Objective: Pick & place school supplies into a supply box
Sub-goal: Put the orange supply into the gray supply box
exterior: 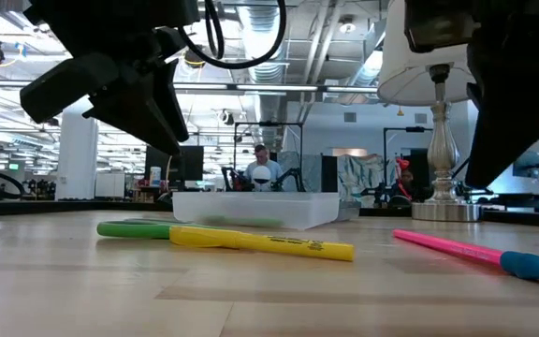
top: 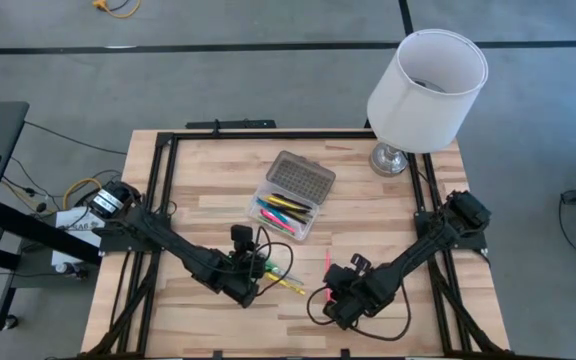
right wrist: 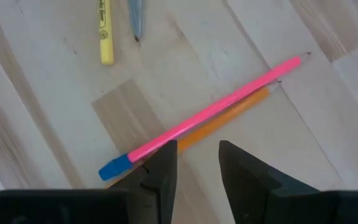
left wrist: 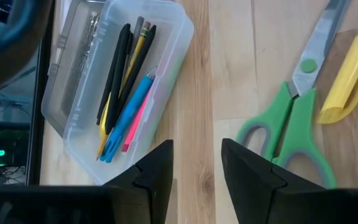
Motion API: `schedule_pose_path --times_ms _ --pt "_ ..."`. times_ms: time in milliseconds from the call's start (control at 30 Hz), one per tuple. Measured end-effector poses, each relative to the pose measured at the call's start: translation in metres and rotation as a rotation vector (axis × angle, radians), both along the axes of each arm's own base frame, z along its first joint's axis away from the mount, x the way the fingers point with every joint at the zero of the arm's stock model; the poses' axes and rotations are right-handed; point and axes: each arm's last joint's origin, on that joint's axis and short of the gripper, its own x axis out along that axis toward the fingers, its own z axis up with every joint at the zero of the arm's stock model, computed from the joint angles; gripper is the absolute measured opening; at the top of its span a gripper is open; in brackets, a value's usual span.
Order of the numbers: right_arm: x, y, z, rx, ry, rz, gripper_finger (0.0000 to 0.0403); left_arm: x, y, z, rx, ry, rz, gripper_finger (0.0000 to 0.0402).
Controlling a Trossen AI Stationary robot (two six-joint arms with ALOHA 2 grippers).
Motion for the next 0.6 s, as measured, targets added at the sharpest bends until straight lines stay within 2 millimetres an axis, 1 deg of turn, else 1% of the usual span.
schedule_pose_path --times_ms 67,200,267,333,600 --pt "0.000 0.000 0.000 0.005 -0.003 -0.014 0.0113 0.000 0.000 0.000 0.000 0.000 0.000 0.0132" --pt "0.002 0.002 -0.009 0.006 0.015 -0.016 0.0113 0.000 0.000 0.000 0.000 0.000 0.000 0.0132" --pt "0.006 0.004 -0.015 0.031 0.022 -0.016 0.0113 0.000 0.000 0.000 0.000 0.000 0.000 0.0132" --pt "0.004 0.002 -0.019 0.025 0.068 -0.010 0.0113 0.000 0.000 0.000 0.000 0.000 0.000 0.0132" --pt "0.006 0.004 -0.021 0.039 0.055 -0.014 0.0113 0.000 0.000 0.000 0.000 0.000 -0.001 0.0132"
